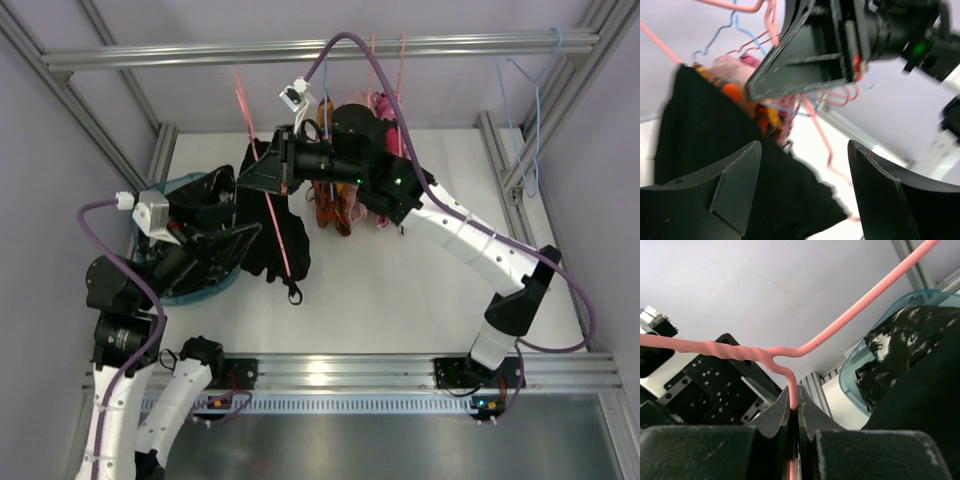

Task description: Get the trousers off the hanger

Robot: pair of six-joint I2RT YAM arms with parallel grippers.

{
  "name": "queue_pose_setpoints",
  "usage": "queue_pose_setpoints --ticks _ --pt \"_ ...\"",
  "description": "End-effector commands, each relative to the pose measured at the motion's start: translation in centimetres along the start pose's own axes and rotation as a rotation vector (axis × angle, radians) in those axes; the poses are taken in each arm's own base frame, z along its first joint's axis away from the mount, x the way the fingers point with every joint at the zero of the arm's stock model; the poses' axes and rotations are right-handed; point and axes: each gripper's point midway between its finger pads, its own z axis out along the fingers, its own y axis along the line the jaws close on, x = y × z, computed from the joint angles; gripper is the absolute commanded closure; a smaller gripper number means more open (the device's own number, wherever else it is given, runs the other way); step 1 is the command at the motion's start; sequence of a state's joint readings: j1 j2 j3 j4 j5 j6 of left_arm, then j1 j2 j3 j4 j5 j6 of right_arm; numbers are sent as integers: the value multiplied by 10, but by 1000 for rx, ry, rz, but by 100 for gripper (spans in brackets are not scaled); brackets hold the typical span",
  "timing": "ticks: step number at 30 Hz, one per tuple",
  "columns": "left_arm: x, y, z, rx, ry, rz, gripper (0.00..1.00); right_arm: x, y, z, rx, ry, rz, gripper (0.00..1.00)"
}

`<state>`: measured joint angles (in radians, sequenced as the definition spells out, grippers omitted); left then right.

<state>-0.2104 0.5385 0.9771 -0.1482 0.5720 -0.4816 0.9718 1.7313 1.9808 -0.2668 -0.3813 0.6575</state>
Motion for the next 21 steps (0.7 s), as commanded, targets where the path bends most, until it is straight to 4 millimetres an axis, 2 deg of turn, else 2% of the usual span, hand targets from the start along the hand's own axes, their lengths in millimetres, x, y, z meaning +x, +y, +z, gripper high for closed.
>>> queue_pose_setpoints --ticks 1,3,6,9,16,18,21 --pt "17 13 -27 -94 78 199 24 -36 54 -32 -164 -108 -38 100" --pt "27 11 -38 -87 118 251 23 -33 49 -33 -147 -100 -22 100" --pt "55 2 -58 -4 236 381 21 -38 38 -35 -112 -113 5 100" --pt "94 0 -76 96 380 464 15 -39 26 -32 -78 -115 35 100" --pt "133 16 -73 200 498 515 2 -36 4 -18 -35 -105 88 100" --pt "142 23 -72 215 519 534 2 -36 2 -15 -36 -106 93 100" --pt "142 27 -65 232 491 581 2 -39 -3 -12 -35 -108 100 100"
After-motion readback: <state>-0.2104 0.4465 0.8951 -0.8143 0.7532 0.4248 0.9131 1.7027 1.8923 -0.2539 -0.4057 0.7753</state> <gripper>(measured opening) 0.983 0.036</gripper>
